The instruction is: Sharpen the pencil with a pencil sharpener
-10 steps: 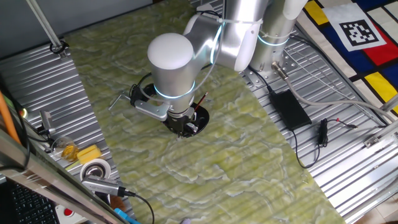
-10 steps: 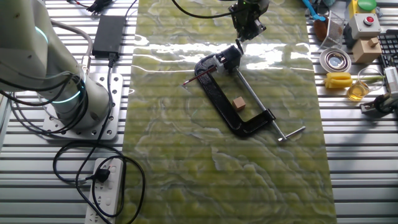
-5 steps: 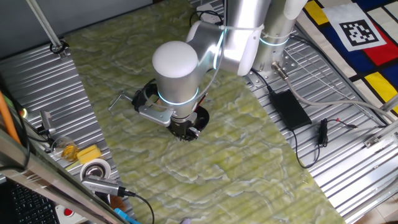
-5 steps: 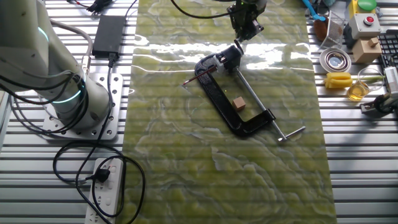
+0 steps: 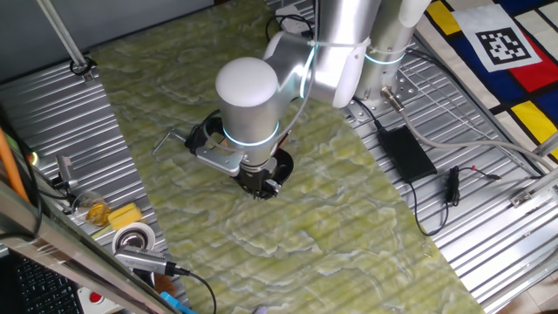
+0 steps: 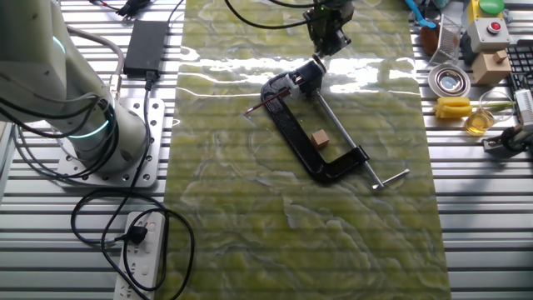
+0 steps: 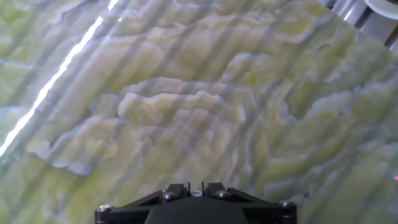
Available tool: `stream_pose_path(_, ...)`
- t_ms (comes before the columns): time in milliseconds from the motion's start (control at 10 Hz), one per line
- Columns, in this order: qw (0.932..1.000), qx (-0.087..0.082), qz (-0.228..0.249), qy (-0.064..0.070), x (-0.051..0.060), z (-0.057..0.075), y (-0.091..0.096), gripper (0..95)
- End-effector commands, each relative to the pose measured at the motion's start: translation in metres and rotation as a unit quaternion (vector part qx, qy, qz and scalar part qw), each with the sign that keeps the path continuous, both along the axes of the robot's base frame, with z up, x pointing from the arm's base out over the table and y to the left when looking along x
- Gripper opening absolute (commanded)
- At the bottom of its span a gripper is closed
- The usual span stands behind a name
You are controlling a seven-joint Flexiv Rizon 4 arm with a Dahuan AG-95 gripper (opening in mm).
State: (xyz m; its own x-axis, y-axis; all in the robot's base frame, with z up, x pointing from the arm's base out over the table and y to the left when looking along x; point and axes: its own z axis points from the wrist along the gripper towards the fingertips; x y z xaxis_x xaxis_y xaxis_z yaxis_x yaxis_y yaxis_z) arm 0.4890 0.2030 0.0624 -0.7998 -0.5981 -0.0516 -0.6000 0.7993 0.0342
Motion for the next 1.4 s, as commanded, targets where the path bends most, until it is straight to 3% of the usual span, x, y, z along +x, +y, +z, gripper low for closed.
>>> stream_pose_path(100, 0.9999, -0.004, 0.011, 0.001, 0.000, -0.004, -0.002, 0.0)
stream_pose_path(1400, 0.9996, 0.003, 0.028, -0.008, 0.007, -0.025, -0.009, 0.0)
